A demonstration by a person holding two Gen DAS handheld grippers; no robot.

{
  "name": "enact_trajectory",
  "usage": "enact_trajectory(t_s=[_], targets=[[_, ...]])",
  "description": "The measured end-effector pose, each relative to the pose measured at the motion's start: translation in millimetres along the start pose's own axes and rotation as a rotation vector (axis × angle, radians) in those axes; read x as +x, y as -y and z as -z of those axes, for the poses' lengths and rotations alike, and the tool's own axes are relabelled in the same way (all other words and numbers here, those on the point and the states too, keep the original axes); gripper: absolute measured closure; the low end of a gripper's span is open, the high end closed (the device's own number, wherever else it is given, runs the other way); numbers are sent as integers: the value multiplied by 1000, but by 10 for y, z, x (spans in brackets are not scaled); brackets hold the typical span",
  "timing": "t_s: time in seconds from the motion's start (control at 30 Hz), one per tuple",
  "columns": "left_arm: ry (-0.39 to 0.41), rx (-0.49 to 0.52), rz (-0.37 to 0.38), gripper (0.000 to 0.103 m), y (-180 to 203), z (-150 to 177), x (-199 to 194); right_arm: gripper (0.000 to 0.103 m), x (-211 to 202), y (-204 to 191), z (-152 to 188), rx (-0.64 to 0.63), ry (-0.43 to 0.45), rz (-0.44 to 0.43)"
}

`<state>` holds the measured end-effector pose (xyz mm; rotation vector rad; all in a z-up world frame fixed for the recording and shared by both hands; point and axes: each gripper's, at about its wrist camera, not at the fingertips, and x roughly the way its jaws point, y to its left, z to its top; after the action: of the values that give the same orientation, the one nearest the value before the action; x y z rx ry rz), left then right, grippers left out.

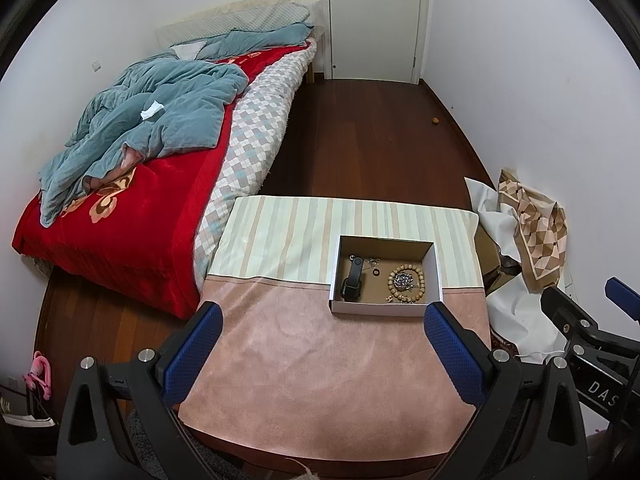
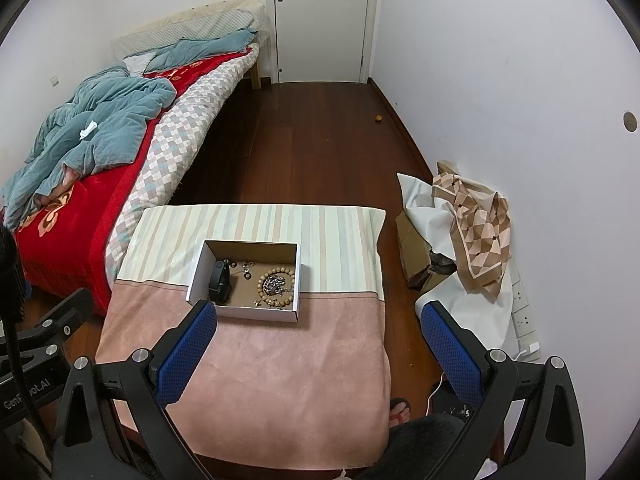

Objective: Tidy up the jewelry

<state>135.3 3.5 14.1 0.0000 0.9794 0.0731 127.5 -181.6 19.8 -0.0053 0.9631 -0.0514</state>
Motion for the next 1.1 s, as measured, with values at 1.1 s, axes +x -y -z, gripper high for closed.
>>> enact_trajectory(t_s=[1.1], targets=[[14,-26,-30,0,-111,70,-40,0,-33,-60,20,-9,-10,-11]])
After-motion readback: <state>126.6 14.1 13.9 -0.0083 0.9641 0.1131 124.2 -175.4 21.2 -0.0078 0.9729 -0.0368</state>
